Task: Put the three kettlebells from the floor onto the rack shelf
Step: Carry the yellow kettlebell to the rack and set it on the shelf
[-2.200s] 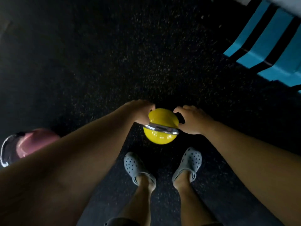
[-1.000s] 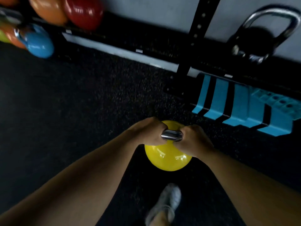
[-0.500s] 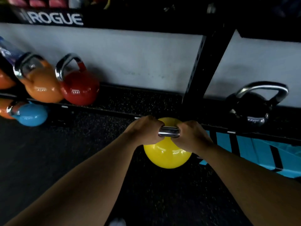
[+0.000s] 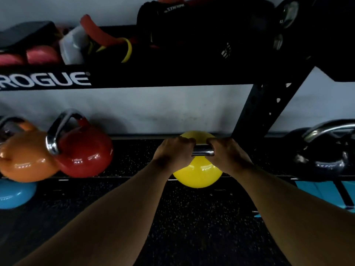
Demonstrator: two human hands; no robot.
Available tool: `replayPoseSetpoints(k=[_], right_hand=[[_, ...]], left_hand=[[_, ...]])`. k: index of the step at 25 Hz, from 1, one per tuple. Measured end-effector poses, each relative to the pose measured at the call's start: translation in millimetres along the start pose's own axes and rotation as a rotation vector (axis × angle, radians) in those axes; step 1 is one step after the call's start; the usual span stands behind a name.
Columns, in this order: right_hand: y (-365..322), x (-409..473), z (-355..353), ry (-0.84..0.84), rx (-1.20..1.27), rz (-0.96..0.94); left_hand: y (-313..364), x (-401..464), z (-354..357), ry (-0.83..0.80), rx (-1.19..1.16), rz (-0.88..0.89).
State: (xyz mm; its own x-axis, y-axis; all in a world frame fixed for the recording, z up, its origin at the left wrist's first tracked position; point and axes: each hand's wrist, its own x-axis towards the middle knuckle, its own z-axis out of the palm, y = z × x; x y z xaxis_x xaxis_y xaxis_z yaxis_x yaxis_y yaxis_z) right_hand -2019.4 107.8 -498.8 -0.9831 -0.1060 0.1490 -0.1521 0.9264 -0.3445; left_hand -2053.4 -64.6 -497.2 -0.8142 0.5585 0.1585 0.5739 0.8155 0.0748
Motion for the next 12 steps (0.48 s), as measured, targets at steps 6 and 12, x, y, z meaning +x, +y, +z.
replayPoseSetpoints(k=[6, 12], right_hand=[[15.3, 36.1, 12.2, 0.106, 0.085, 0.064], [29.5, 63.8, 14.8, 0.090, 0.074, 0.105]], left_hand=[[-15.0, 38.8, 10.1, 0.019, -0.163, -0.058], [-18.0, 68.7, 23.0, 0.059, -0.227, -0.156]])
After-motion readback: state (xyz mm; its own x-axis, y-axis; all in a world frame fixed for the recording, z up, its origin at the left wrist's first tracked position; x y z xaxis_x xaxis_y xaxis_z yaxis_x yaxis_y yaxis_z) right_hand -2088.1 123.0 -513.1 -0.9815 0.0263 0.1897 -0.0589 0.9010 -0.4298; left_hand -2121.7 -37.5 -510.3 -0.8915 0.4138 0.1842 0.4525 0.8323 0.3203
